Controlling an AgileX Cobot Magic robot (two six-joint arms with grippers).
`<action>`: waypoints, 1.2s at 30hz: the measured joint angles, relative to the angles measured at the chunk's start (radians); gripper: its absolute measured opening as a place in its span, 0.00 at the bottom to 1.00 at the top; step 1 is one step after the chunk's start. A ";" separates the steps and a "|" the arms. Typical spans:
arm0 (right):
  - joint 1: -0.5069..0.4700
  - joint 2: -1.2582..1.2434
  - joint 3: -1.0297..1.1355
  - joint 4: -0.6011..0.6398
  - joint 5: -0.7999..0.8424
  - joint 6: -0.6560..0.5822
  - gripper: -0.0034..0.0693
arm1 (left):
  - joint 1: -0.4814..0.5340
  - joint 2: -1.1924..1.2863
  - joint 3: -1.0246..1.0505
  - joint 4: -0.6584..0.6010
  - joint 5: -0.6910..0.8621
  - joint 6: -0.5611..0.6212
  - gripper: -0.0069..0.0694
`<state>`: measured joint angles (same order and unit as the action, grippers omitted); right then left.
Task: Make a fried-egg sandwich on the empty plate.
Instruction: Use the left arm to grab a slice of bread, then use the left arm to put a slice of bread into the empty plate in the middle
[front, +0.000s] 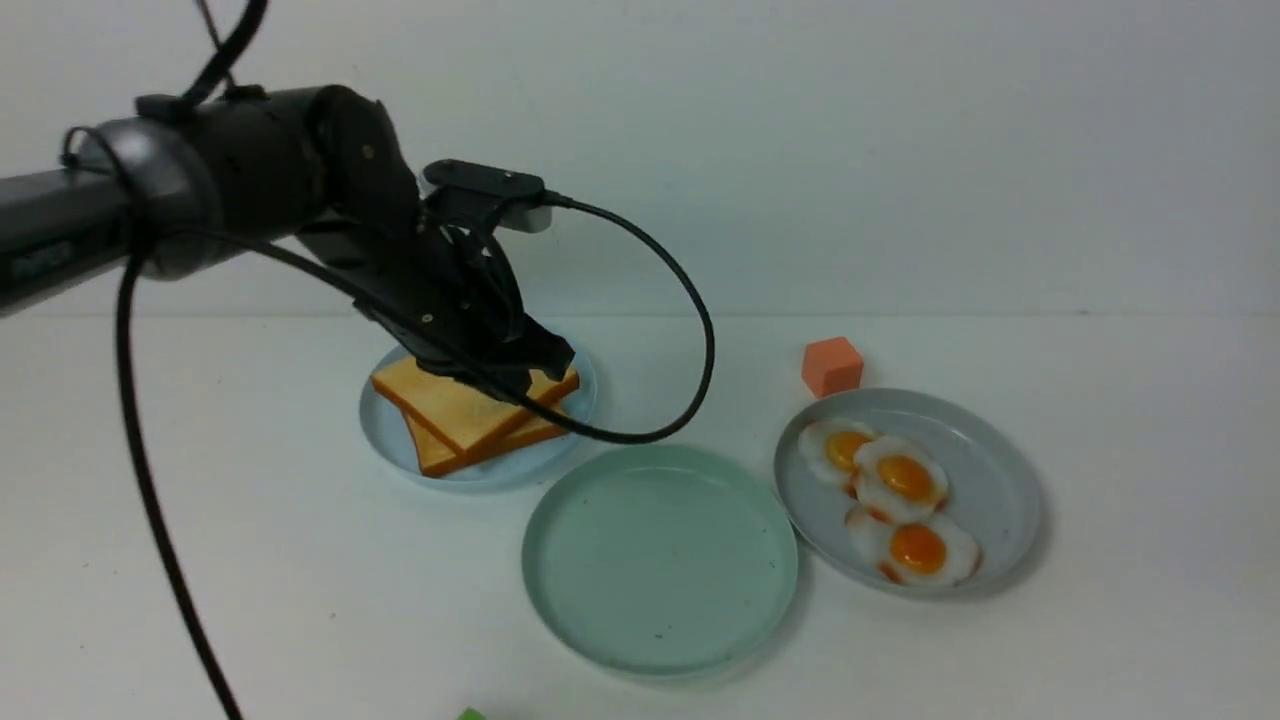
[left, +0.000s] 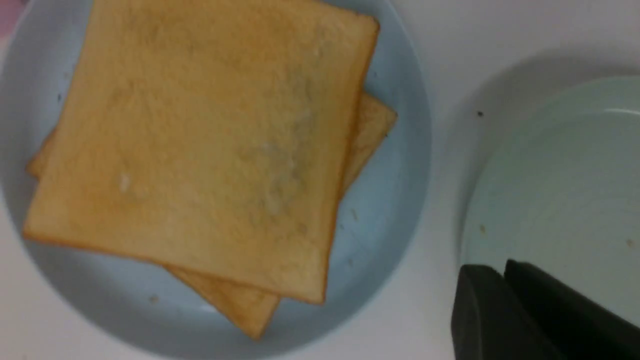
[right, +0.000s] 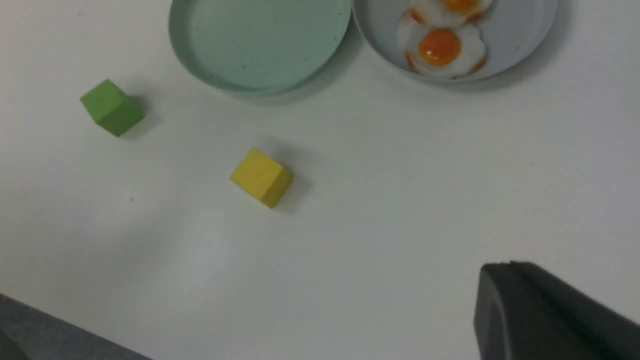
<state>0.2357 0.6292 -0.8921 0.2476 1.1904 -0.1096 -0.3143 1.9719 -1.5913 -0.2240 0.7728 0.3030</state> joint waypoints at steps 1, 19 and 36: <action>0.004 0.010 0.000 0.009 -0.007 -0.004 0.03 | 0.000 0.041 -0.031 0.021 -0.028 0.031 0.31; 0.004 0.011 -0.002 0.021 -0.024 -0.048 0.04 | -0.003 0.218 -0.070 0.196 -0.209 0.048 0.44; 0.004 0.011 -0.002 0.025 -0.019 -0.048 0.06 | -0.067 -0.108 -0.026 0.184 -0.040 -0.042 0.10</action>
<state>0.2397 0.6401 -0.8940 0.2731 1.1716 -0.1572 -0.3813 1.8643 -1.6168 -0.0404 0.7323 0.2608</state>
